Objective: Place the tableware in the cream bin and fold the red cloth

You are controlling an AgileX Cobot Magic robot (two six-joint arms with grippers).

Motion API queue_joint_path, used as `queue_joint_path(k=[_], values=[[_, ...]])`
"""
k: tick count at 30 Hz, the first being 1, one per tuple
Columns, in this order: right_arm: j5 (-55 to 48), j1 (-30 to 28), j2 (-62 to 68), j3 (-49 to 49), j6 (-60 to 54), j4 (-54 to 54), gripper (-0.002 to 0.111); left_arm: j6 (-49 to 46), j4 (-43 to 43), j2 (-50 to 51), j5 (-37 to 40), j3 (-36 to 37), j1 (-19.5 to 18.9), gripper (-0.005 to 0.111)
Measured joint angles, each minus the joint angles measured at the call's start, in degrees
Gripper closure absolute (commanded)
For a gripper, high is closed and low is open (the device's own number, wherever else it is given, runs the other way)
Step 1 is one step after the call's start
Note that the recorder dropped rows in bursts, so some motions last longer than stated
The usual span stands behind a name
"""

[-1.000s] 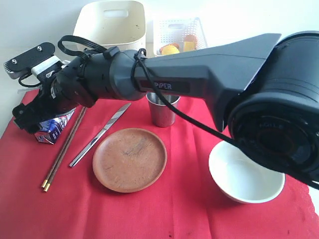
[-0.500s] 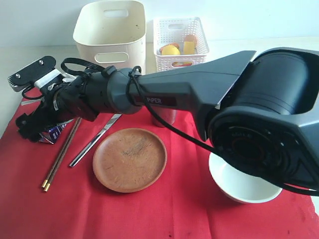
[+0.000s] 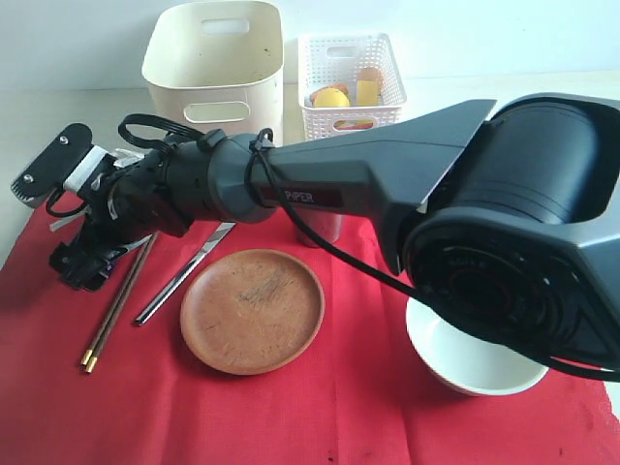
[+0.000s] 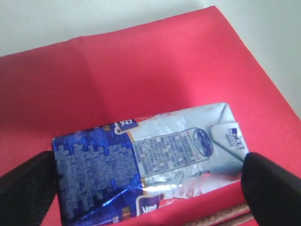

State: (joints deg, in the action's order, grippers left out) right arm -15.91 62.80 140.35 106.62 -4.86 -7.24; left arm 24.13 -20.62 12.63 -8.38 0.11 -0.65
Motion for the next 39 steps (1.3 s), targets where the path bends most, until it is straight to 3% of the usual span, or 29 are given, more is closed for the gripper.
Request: queue_joint_path(k=[10, 12, 18, 27, 39], values=[[2.2, -0.11, 1.3, 0.25, -5.85, -0.21, 0.009, 0.0, 0.0, 0.0, 0.0, 0.0, 0.0, 0.106], [2.2, -0.11, 1.3, 0.25, -5.85, -0.21, 0.019, 0.0, 0.0, 0.0, 0.0, 0.0, 0.0, 0.106], [2.2, -0.11, 1.3, 0.25, -5.99, -0.21, 0.07, 0.0, 0.0, 0.0, 0.0, 0.0, 0.0, 0.106], [1.04, -0.11, 1.18, 0.25, -6.03, -0.21, 0.104, 0.0, 0.0, 0.0, 0.0, 0.0, 0.0, 0.106], [-9.07, -0.44, -4.99, 0.25, -0.05, -2.6, 0.108, 0.0, 0.0, 0.0, 0.0, 0.0, 0.0, 0.106]])
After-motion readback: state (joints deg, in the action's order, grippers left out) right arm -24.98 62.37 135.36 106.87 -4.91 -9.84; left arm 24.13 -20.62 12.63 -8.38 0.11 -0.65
